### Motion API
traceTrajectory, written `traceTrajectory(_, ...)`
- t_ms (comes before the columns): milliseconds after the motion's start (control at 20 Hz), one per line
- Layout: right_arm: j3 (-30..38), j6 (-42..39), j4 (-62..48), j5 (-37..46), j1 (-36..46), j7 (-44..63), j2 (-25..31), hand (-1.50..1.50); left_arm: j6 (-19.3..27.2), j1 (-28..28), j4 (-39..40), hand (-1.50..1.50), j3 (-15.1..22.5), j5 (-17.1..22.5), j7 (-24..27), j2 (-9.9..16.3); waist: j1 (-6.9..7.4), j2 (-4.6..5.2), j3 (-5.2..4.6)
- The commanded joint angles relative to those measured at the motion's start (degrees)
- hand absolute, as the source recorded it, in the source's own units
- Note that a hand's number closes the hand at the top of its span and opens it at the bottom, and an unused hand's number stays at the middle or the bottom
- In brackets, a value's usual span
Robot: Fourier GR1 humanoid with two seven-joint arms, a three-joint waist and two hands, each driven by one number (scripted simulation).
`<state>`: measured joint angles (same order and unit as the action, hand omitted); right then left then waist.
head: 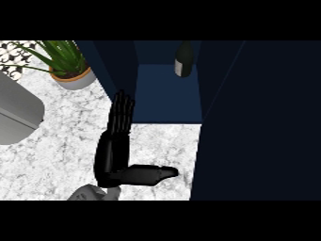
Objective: Pick up the wine, place it into the cabinet and close the cabinet
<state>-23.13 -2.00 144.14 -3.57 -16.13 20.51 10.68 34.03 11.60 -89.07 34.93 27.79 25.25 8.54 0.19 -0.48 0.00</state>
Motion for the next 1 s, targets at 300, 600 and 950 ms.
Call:
traceTrajectory(300, -10.8, -9.5, 8.0, -5.2, -0.6, 8.1, 7.9, 1.5, -0.5, -13.4, -14.8, -1.5, 0.7, -1.1, 1.4, 7.6, 0.67, -0.02, -0.05)
traceTrajectory(600, -20.8, -9.2, 11.0, -0.1, 1.6, 11.4, 6.3, 1.5, -3.4, -20.4, -19.1, -1.5, -2.4, 0.2, 2.6, 13.3, 0.15, -0.05, -0.12)
traceTrajectory(950, -27.2, -4.3, 5.7, 4.8, 10.0, 16.2, -1.4, 1.5, -8.0, -27.3, -25.4, -1.5, -8.0, 3.8, 3.9, 19.4, 0.66, -0.14, -0.25)
